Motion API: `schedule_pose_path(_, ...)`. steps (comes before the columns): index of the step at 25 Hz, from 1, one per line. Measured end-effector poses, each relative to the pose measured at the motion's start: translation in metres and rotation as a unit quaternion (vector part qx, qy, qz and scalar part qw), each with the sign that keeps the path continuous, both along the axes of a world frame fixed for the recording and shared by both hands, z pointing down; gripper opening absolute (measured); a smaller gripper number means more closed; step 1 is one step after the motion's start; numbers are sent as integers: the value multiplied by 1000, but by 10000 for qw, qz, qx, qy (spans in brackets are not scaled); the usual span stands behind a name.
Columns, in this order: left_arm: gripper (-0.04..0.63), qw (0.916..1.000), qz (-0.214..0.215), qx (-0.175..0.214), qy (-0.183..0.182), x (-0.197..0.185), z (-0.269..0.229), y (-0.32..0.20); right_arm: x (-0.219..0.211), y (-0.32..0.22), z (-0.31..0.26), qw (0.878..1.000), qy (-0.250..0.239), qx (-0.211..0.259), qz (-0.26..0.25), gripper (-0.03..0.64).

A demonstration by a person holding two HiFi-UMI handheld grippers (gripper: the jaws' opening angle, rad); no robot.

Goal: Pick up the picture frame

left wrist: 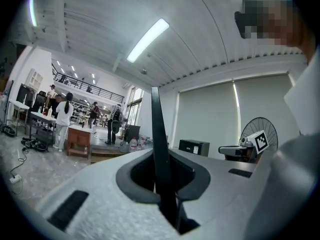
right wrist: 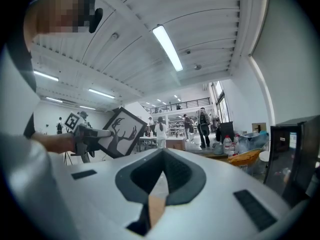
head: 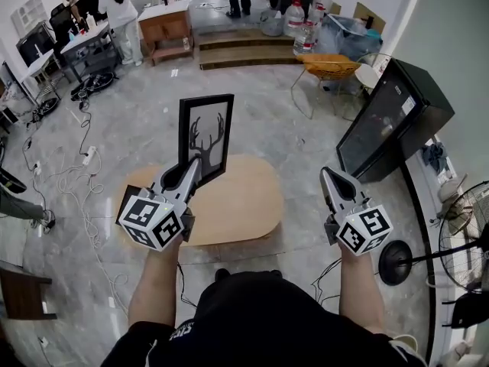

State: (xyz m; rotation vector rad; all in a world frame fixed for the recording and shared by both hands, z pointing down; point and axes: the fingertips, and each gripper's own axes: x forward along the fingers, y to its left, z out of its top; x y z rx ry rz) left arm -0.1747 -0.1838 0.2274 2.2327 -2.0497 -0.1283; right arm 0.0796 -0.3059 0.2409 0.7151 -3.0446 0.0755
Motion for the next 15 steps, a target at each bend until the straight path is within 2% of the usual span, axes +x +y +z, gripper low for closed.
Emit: schedule_pose_path(15, 34, 9998, -44, -123, -119, 6, 3, 3, -14, 10, -5, 9999, 89, 9, -137, 2)
